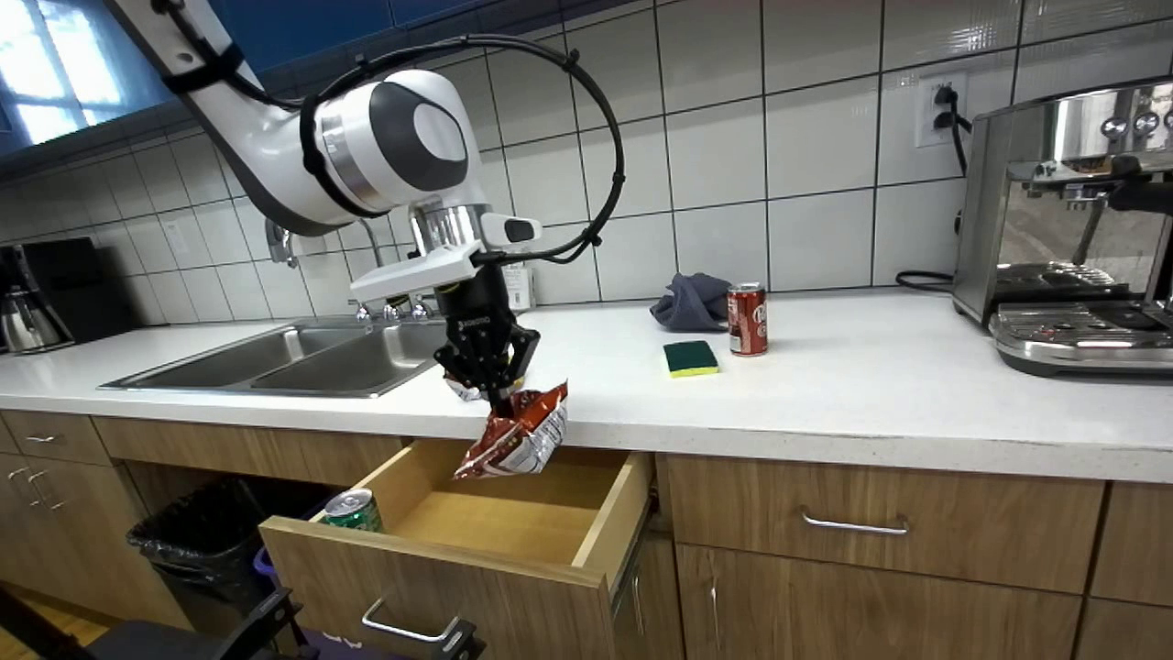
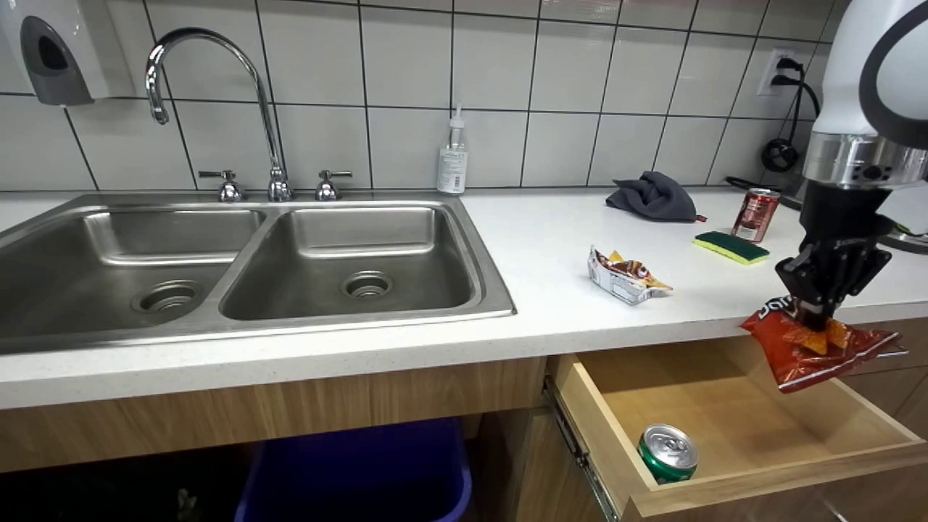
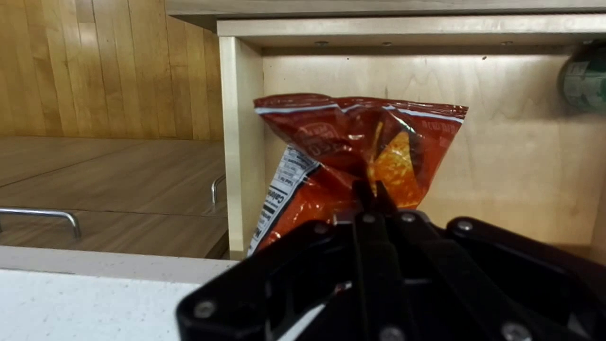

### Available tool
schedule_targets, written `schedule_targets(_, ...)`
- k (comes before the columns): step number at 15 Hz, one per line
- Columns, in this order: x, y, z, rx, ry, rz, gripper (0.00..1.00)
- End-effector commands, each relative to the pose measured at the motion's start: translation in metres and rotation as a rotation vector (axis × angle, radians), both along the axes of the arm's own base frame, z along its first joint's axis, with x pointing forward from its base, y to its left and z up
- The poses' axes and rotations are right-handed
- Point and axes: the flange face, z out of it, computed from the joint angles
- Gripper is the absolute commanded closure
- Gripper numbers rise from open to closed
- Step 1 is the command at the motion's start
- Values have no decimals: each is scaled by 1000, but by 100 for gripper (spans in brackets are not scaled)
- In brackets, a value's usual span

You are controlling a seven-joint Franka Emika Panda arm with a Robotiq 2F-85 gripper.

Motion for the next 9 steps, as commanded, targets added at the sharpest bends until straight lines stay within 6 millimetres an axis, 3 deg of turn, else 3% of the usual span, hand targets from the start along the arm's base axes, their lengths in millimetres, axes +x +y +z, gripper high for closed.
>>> schedule_targets(1, -7, 6, -9, -15, -2, 45, 100)
schedule_targets(9, -13, 12, -41, -30, 18, 83, 100)
